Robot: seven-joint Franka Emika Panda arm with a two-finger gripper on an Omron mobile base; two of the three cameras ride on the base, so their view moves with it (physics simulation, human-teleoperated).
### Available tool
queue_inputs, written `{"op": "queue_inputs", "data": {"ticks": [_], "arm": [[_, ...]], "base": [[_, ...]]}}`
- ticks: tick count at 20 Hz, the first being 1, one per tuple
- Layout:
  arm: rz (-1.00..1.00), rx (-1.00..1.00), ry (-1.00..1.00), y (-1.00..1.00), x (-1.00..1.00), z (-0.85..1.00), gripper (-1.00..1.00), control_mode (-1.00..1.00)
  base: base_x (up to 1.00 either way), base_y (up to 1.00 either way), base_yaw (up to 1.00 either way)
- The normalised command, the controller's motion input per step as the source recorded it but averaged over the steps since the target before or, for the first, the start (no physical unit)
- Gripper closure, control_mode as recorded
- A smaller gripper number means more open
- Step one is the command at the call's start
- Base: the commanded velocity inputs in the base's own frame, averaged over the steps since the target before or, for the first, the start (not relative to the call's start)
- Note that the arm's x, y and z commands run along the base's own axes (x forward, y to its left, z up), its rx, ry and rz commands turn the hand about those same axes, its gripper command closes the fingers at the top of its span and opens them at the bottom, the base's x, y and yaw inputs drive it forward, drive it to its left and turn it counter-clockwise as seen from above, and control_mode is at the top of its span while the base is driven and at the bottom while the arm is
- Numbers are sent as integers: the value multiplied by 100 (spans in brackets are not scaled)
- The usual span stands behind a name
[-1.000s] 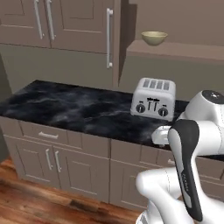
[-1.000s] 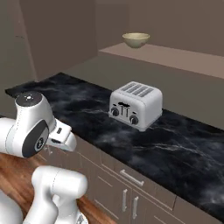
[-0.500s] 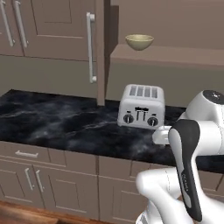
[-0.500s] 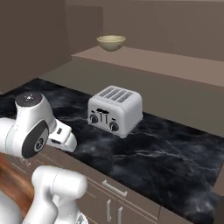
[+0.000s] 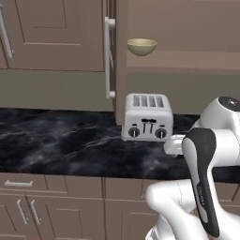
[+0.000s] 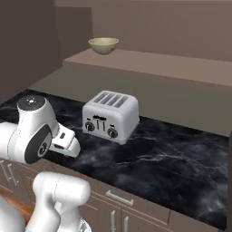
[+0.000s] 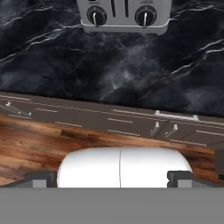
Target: Take the smaller bowl and place it next to the appetizer plate on the dining counter , and place the larger bowl next to the plate with cooked food.
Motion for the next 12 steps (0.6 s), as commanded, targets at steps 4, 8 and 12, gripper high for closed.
{"op": "queue_inputs", "data": {"ticks": [4, 8, 12], "arm": [[0, 0, 0, 0, 0, 0, -100, 100], [0, 0, 0, 0, 0, 0, -100, 100], [0, 0, 0, 0, 0, 0, -100, 100]], "base": [[39, 47, -25], [51, 13, -18], [51, 0, -13]]}}
